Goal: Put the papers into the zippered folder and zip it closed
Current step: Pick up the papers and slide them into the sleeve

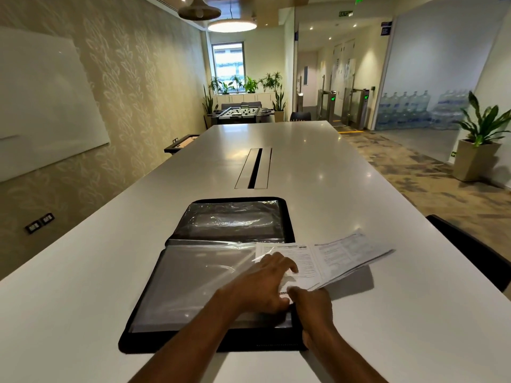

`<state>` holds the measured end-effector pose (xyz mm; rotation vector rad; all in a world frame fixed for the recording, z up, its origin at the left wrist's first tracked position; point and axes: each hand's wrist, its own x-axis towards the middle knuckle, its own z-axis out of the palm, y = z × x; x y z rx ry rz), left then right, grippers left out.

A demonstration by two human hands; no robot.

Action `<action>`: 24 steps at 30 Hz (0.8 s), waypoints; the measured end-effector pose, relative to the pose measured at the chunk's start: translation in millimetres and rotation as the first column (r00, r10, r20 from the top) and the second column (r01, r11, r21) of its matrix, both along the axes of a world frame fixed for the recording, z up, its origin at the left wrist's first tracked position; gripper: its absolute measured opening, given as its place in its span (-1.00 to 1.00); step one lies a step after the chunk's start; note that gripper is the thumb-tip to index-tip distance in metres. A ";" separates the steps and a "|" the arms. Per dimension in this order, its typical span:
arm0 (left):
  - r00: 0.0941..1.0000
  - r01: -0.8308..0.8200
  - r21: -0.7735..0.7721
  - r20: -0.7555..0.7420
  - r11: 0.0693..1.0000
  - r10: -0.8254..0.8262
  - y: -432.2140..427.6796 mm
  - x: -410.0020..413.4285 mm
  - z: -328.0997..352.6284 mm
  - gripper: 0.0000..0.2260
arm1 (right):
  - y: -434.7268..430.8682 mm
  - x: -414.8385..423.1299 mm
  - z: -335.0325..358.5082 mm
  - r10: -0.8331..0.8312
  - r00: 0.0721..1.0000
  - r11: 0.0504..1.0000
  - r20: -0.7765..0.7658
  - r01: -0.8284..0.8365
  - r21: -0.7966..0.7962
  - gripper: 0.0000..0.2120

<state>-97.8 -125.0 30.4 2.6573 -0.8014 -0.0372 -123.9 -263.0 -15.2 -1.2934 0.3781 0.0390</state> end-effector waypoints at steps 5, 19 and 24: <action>0.994 -0.102 0.224 -0.013 0.969 0.108 15.1 -12.2 -20.6 -0.12 | -2.2 -0.1 4.8 -0.004 1.000 1.000 0.002 0.004 0.001 -0.67; 0.929 -0.241 0.095 0.310 0.966 0.202 -13.0 -20.6 -42.5 -0.50 | -69.0 22.2 23.6 -0.349 0.937 0.936 -0.032 0.350 0.049 -0.61; 0.934 -0.197 0.088 0.320 0.976 0.160 -34.1 -20.5 -39.7 -0.55 | -31.6 6.5 23.6 -0.221 0.974 0.975 0.048 0.221 -0.002 -0.56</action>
